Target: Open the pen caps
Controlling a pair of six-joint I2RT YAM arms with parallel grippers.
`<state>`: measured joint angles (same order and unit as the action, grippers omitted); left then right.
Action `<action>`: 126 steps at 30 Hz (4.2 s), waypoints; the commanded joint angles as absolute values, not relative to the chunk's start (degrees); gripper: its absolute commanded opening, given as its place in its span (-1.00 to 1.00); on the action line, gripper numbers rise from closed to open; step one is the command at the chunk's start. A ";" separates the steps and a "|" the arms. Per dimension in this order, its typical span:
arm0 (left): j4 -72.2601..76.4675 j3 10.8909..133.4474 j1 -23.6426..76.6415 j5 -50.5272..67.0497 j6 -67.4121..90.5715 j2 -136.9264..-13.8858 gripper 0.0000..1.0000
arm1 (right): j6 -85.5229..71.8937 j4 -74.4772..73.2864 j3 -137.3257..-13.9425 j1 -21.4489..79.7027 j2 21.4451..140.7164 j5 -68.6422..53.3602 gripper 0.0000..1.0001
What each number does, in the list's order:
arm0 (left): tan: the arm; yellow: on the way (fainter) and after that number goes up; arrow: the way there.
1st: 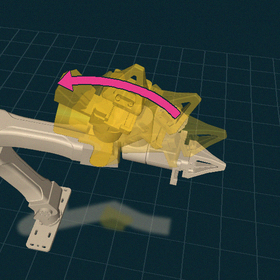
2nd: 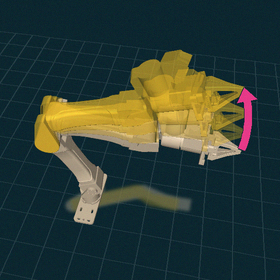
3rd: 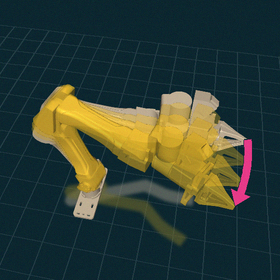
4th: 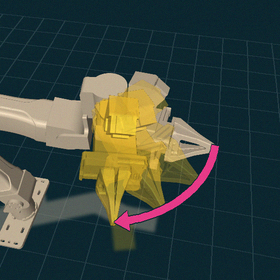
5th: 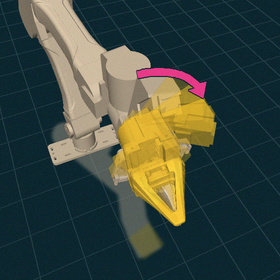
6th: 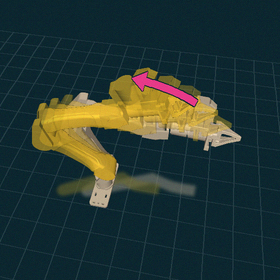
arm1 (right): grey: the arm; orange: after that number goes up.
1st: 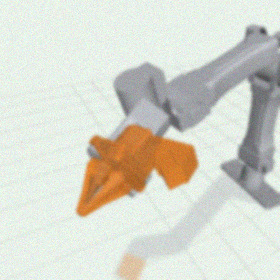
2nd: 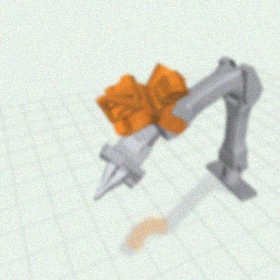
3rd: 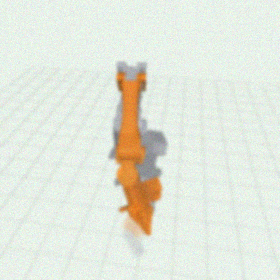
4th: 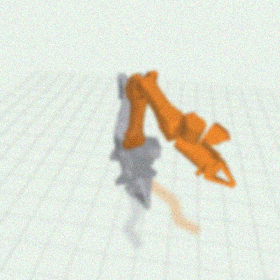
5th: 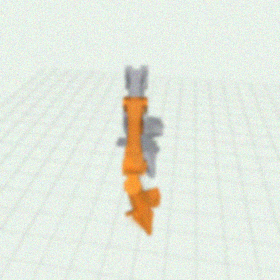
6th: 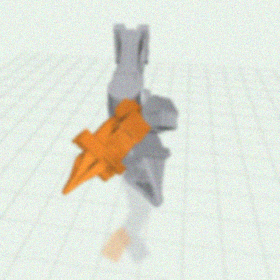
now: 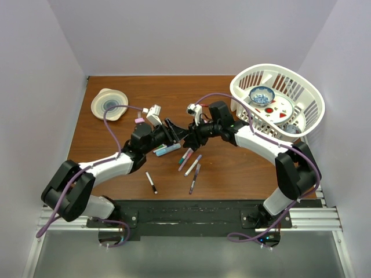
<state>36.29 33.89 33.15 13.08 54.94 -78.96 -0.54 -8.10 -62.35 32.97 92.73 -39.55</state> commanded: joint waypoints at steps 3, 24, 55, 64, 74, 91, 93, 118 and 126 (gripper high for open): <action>37.88 36.21 33.92 12.92 54.67 -79.98 -0.16 | -1.84 -5.36 -62.23 32.78 91.32 -39.29 -1.00; 25.14 42.90 4.75 12.22 53.70 -72.60 -1.00 | -0.36 -7.02 -62.22 37.88 96.24 -39.82 -1.00; 16.79 41.66 2.37 -5.36 54.32 -87.47 0.40 | 6.41 -9.05 -62.49 23.56 93.95 -22.77 -0.88; 12.13 45.16 1.67 4.81 41.77 -71.22 0.69 | 12.29 -12.56 -65.64 21.98 96.94 -11.70 -0.81; 0.53 40.26 2.02 13.18 22.24 -52.57 0.72 | 20.03 -28.70 -82.42 20.30 109.76 -10.98 -0.73; -1.84 41.57 3.96 14.06 20.39 -49.39 0.72 | 23.55 -42.80 -106.52 18.54 126.04 -10.81 -0.18; -2.72 41.92 3.96 12.93 20.22 -49.57 0.73 | 23.03 -42.80 -106.70 18.54 124.98 -10.90 -0.11; -34.09 42.37 27.06 -10.10 44.10 -53.88 0.67 | 12.66 -12.83 -62.05 19.86 81.47 -53.44 0.20; -41.65 36.65 41.20 -16.51 64.04 -56.24 0.06 | 10.20 -10.99 -61.26 19.95 82.09 -55.02 0.20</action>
